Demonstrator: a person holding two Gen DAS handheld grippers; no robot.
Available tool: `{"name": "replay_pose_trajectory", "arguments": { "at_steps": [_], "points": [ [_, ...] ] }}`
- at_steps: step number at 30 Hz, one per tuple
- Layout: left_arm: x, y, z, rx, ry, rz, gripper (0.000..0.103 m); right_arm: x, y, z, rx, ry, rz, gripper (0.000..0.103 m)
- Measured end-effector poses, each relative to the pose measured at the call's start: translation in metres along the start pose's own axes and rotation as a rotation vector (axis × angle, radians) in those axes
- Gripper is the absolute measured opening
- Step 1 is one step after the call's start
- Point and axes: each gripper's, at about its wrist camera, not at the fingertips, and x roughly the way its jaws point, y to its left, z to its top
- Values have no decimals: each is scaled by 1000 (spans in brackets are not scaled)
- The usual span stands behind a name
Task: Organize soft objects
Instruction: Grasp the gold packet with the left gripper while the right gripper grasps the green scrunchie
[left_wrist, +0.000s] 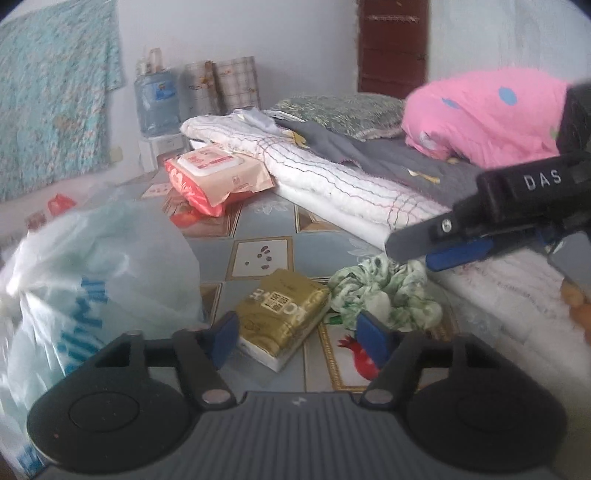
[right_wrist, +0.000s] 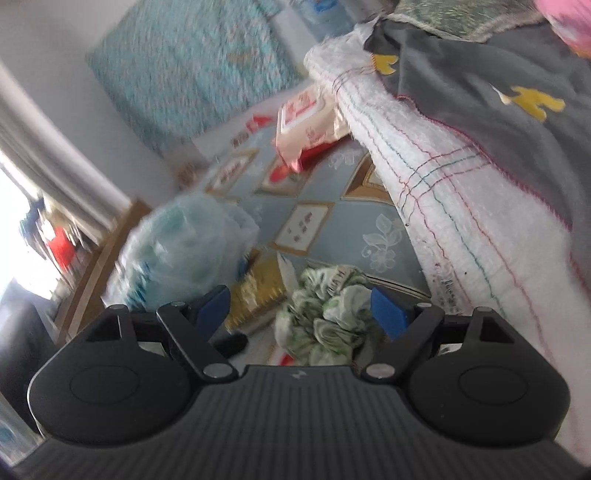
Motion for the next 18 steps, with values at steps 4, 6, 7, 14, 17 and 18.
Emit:
{"name": "replay_pose_trajectory", "arguments": {
  "at_steps": [4, 6, 7, 14, 17, 18],
  "points": [
    [17, -4, 5, 72, 51, 45, 77, 5, 9, 3, -105, 36, -62, 84],
    [23, -4, 8, 68, 70, 45, 77, 7, 7, 2, -98, 43, -57, 84],
    [26, -2, 10, 59, 73, 34, 77, 8, 4, 1, -83, 43, -51, 84],
    [46, 6, 25, 22, 157, 8, 85, 3, -4, -8, -67, 4, 17, 84],
    [53, 6, 30, 35, 190, 41, 85, 1, -9, -11, -50, -8, 71, 84],
    [55, 5, 31, 47, 197, 55, 85, 1, -13, -12, -19, -3, 113, 84]
  ]
}}
